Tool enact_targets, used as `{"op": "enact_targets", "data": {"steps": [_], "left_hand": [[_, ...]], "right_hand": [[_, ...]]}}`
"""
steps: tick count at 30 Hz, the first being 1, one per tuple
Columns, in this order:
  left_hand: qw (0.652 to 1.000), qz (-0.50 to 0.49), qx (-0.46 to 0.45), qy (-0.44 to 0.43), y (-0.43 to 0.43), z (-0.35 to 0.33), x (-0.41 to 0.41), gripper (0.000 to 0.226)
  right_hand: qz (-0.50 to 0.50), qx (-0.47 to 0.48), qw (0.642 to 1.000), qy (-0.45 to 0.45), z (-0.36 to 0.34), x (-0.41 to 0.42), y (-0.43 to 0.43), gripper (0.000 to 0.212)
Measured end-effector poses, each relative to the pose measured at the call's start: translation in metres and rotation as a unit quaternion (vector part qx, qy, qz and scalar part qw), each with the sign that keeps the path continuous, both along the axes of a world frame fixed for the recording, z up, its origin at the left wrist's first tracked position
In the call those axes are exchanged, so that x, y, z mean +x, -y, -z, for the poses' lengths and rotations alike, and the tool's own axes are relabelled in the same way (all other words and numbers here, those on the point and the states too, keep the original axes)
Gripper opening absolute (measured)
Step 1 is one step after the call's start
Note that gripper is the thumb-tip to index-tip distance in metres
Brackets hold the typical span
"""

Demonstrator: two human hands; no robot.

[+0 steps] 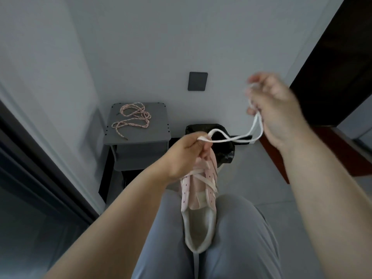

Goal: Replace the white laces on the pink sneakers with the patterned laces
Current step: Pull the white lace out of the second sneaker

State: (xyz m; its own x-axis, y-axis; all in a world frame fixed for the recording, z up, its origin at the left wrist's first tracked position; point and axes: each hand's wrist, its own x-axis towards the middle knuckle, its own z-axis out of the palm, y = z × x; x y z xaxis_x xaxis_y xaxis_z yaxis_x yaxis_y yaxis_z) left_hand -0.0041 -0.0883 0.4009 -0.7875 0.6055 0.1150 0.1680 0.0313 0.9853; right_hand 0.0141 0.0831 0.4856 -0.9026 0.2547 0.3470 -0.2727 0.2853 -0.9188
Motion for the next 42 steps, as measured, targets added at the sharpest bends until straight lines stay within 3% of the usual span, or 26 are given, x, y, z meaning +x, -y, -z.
{"op": "enact_targets", "data": {"steps": [2, 4, 5, 13, 14, 20, 23, 24, 26, 27, 30, 33, 35, 38, 42], "left_hand": [[0.997, -0.019, 0.073, 0.018, -0.001, -0.008, -0.001, 0.034], [0.991, -0.032, 0.131, 0.025, 0.000, -0.019, -0.006, 0.032], [0.990, -0.033, 0.138, 0.017, 0.001, -0.028, -0.008, 0.031], [0.989, 0.007, 0.029, -0.146, -0.011, -0.090, -0.018, 0.035], [0.987, 0.013, 0.014, -0.160, -0.014, -0.094, -0.019, 0.034], [0.986, -0.009, 0.011, -0.164, -0.013, -0.085, -0.023, 0.031], [0.978, -0.049, -0.120, -0.165, 0.003, -0.044, -0.033, 0.012], [0.974, -0.048, -0.174, -0.136, 0.011, -0.022, -0.036, 0.006], [0.967, -0.065, -0.240, -0.046, 0.025, 0.019, -0.035, 0.054], [0.967, -0.084, -0.240, -0.012, 0.030, 0.035, -0.033, 0.067], [0.972, -0.145, -0.185, -0.007, 0.034, 0.059, -0.018, 0.049], [0.978, -0.181, -0.106, 0.000, 0.032, 0.066, -0.004, 0.034], [0.975, -0.205, -0.079, -0.004, 0.029, 0.070, 0.002, 0.025], [0.973, -0.224, -0.056, -0.006, 0.025, 0.073, 0.005, 0.020], [0.969, -0.228, -0.088, -0.038, 0.020, 0.073, 0.000, 0.022]], "right_hand": [[-0.058, 0.102, 0.989, 0.091, 0.022, 0.003, 0.003, 0.007], [-0.140, 0.134, 0.969, 0.152, 0.039, 0.009, 0.008, 0.030], [-0.173, 0.132, 0.961, 0.169, 0.045, 0.012, 0.011, 0.031], [-0.207, 0.193, 0.942, 0.183, 0.046, 0.009, 0.037, 0.011], [-0.197, 0.196, 0.944, 0.180, 0.042, 0.008, 0.039, 0.007], [-0.083, 0.302, 0.937, 0.157, 0.041, 0.000, 0.035, 0.030], [-0.099, 0.221, 0.950, 0.197, 0.056, 0.006, 0.022, 0.011], [-0.105, 0.179, 0.956, 0.208, 0.060, 0.009, 0.015, 0.016], [-0.081, 0.105, 0.964, 0.232, 0.070, 0.012, -0.003, 0.038], [-0.049, 0.104, 0.962, 0.247, 0.074, 0.013, -0.010, 0.041], [0.103, 0.274, 0.925, 0.240, 0.085, 0.020, -0.018, 0.026], [0.208, 0.379, 0.897, 0.092, 0.093, 0.030, -0.012, 0.022], [0.140, 0.355, 0.922, 0.072, 0.103, 0.030, -0.002, 0.016], [0.018, 0.309, 0.940, 0.147, 0.123, 0.025, 0.013, 0.013], [-0.004, 0.219, 0.954, 0.205, 0.142, 0.020, 0.020, 0.015]]}}
